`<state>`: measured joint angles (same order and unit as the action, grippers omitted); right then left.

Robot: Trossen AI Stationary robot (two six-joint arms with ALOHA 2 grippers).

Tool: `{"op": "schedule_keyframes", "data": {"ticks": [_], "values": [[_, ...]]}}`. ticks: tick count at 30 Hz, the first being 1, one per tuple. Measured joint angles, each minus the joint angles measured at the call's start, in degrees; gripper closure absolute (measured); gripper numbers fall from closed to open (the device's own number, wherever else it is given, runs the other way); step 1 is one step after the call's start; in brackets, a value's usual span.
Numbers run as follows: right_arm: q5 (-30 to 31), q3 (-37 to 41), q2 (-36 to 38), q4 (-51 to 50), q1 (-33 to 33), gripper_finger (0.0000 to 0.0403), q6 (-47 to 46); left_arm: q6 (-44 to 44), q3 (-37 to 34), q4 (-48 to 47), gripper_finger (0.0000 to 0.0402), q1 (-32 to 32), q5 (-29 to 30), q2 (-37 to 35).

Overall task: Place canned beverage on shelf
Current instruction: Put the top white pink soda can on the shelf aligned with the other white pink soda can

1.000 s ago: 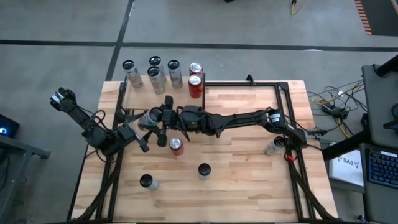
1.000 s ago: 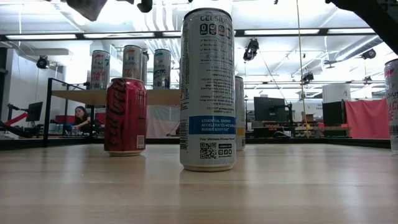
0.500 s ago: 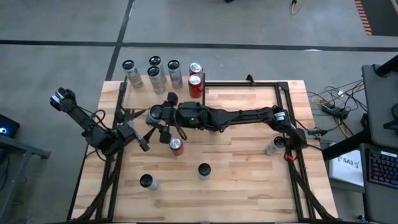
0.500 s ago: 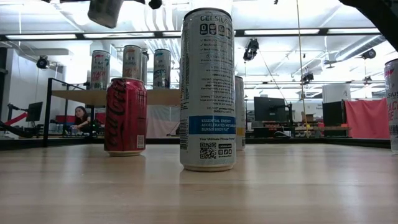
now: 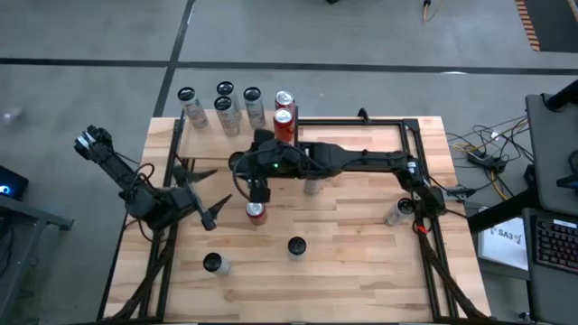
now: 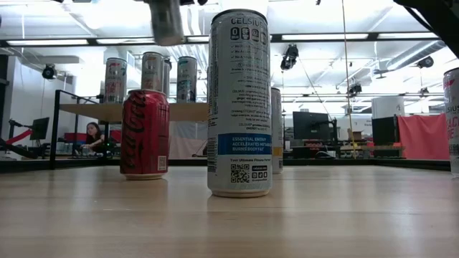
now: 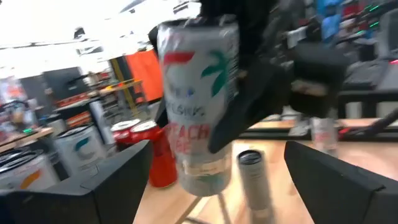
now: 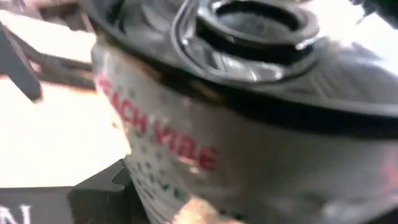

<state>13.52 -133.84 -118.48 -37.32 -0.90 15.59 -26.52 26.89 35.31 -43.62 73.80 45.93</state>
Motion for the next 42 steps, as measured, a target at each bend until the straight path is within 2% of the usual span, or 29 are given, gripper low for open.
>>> {"op": "schedule_keyframes", "data": {"ticks": [4, 8, 12, 17, 21, 34, 42], "values": [[0.05, -1.01, 0.13, -6.05, 0.05, 0.0169, -0.63, 2.20, 0.00, 0.15, 0.0054, 0.17, -5.19, -0.04], [0.04, -0.92, -0.07, -9.07, 0.05, 0.0169, -1.32, 4.20, 0.41, 1.39, 0.0058, 1.53, -7.64, 0.49], [0.04, -0.90, -0.26, -9.01, 0.02, 0.0169, -1.34, 4.41, 0.94, 4.12, 0.0058, 4.18, -10.87, 1.50], [0.06, -0.90, -0.31, -8.43, -0.15, 0.0169, -1.17, 4.44, 1.76, 6.18, 0.0058, 8.73, -12.23, 3.05], [0.04, -0.90, -0.41, -8.22, -0.23, 0.0169, -1.05, 4.82, 2.50, 6.22, 0.0058, 12.31, -17.58, 4.35], [0.05, -0.88, -0.50, -8.22, -0.25, 0.0169, -1.05, 5.03, 3.48, 6.33, 0.0058, 18.06, -23.46, 7.01], [0.04, -0.88, -0.59, -8.22, -0.34, 0.0169, -1.05, 4.60, 3.45, 10.56, 0.0058, 22.92, -26.75, 9.88]]}}
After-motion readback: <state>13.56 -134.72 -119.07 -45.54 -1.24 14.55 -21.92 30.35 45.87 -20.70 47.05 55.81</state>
